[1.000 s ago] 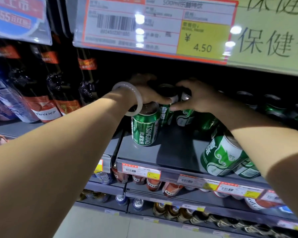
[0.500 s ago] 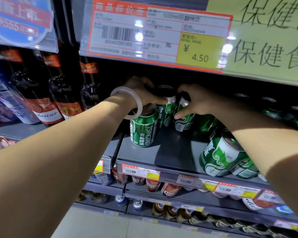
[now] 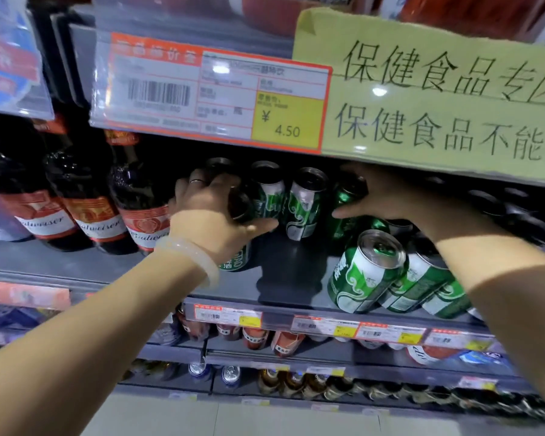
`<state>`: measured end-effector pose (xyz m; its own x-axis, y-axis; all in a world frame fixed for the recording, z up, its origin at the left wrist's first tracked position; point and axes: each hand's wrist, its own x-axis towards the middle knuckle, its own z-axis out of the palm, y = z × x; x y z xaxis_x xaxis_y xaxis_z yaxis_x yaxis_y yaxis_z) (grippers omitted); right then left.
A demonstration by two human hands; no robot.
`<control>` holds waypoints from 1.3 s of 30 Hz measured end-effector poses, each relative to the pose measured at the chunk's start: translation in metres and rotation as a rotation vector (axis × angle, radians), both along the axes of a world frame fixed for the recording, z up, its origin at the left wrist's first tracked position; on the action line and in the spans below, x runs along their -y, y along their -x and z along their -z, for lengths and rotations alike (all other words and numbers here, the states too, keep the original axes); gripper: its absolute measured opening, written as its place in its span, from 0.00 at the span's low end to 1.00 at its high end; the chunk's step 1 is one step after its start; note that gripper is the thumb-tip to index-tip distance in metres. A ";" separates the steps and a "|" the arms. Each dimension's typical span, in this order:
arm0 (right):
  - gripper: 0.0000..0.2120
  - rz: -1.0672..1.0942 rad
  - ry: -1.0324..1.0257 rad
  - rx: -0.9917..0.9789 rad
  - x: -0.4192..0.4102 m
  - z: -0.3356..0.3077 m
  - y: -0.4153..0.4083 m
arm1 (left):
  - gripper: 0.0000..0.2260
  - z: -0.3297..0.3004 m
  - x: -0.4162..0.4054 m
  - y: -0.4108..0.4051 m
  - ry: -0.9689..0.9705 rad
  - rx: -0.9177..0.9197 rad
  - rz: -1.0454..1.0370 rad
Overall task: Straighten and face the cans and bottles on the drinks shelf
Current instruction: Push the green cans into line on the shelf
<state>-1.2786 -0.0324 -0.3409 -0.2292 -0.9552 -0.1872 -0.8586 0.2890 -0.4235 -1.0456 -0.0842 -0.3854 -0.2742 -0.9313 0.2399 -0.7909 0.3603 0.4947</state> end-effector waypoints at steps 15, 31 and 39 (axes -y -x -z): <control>0.42 -0.111 -0.123 -0.327 -0.094 -0.007 -0.031 | 0.35 0.036 -0.017 -0.009 -0.116 -0.570 0.033; 0.46 0.030 0.234 0.041 -0.009 0.029 -0.106 | 0.28 0.042 -0.024 -0.020 -0.097 -0.582 -0.029; 0.38 0.196 0.293 0.167 -0.013 0.049 -0.112 | 0.22 0.054 -0.037 -0.016 -0.060 -0.575 -0.148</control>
